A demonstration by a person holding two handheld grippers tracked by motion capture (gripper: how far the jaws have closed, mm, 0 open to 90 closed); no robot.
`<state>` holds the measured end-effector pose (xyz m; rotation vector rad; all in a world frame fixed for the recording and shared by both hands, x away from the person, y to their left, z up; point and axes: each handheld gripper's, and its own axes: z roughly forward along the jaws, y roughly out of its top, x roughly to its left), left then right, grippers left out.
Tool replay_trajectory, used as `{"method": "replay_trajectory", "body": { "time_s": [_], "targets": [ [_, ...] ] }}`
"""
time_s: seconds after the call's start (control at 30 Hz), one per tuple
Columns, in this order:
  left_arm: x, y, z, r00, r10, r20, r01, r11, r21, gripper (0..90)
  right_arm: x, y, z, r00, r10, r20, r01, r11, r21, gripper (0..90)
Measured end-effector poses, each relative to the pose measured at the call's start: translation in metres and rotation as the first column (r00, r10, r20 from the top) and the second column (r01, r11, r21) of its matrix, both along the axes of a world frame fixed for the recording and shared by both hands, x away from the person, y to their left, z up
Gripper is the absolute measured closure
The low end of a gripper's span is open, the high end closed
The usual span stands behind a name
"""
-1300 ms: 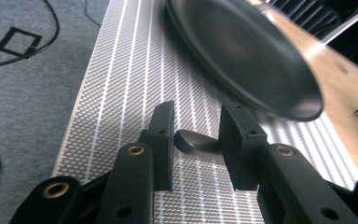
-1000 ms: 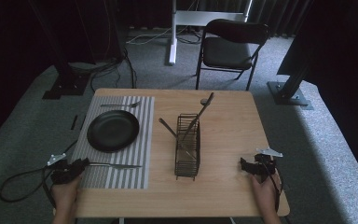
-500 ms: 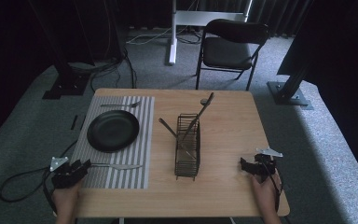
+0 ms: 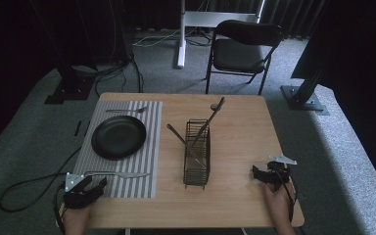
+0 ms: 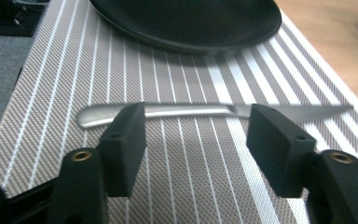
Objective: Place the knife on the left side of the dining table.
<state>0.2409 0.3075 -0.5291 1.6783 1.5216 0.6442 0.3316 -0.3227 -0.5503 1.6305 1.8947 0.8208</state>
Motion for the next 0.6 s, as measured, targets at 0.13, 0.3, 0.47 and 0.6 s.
{"method": "replay_trajectory", "body": {
  "time_s": [0.13, 0.3, 0.47, 0.6],
  "targets": [
    [-0.003, -0.0034, -0.0024, 0.9998, 0.004, -0.02, -0.004, 0.9999, 0.013, 22.7, 0.0, 0.0, 0.0, 1.0, 0.0, 0.0, 0.0, 1.0, 0.0, 11.6],
    [-0.0071, -0.0004, -0.003, 0.9976, 0.058, -0.037, -0.057, 0.9981, 0.022, 8.5, 0.0, 0.0001, 0.0, 1.0, -0.001, 0.0, 0.001, 1.0, 0.001, 11.6],
    [-0.0062, 0.0028, -0.0041, 0.9951, 0.085, -0.05, -0.084, 0.9962, 0.021, 0.0, 0.0, 0.0, 0.0, 1.0, 0.0, 0.0, 0.0, 1.0, 0.0, 11.6],
    [-0.0058, -0.0007, -0.0055, 0.9951, 0.083, -0.053, -0.08, 0.9956, 0.048, 0.0, 0.0001, 0.0, 0.0001, 1.0, 0.0, 0.0, 0.0, 1.0, 0.0, 11.6]
  ]
}}
